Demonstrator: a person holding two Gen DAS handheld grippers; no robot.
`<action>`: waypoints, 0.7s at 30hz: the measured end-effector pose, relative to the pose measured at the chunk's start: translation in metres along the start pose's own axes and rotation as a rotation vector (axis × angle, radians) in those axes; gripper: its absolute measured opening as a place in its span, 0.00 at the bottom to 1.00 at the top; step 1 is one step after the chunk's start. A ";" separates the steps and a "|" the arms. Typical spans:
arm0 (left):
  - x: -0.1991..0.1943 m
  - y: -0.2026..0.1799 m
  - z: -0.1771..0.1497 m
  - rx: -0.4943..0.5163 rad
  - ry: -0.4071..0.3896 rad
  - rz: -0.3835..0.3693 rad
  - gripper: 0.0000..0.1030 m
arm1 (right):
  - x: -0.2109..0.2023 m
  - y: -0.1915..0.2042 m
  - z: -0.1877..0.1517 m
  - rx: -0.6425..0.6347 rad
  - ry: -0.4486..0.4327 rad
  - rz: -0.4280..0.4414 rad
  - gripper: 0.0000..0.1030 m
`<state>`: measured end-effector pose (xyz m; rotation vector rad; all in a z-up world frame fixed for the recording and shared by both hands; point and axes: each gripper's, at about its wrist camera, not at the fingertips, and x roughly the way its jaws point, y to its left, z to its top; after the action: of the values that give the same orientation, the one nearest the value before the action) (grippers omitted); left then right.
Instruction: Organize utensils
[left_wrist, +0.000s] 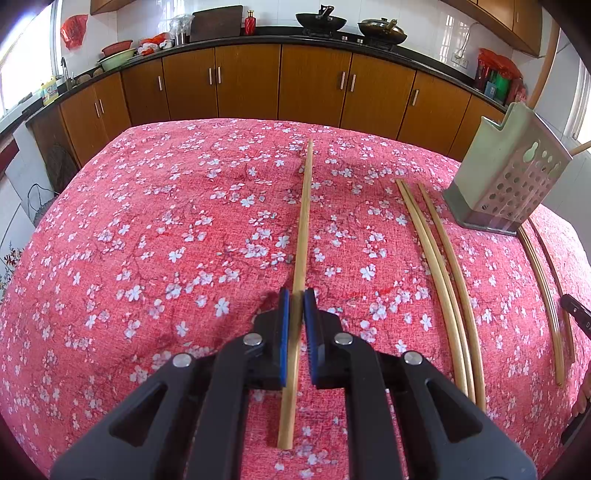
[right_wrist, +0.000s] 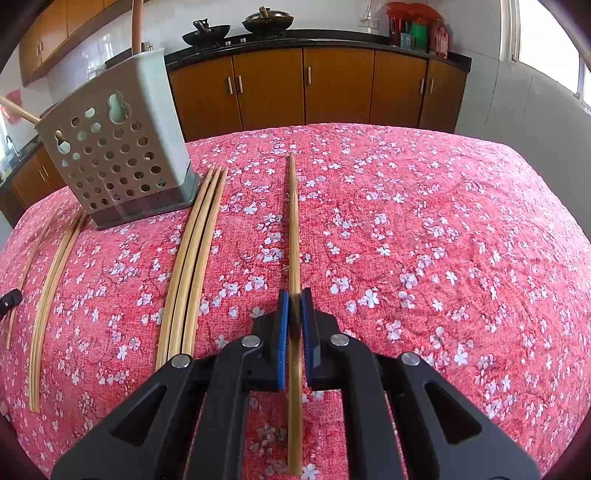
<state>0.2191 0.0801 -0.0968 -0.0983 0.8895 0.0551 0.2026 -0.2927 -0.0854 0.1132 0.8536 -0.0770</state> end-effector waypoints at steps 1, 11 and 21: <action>0.000 0.000 0.000 0.000 0.000 0.000 0.12 | 0.000 0.000 0.000 0.000 0.000 0.000 0.08; 0.000 0.000 0.000 -0.001 0.000 -0.002 0.12 | 0.000 0.000 0.001 0.009 0.006 0.007 0.08; 0.000 0.000 0.000 -0.002 -0.001 -0.002 0.12 | 0.000 0.000 0.002 0.013 0.007 0.010 0.08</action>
<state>0.2189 0.0805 -0.0968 -0.1007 0.8889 0.0542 0.2038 -0.2929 -0.0840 0.1297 0.8597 -0.0721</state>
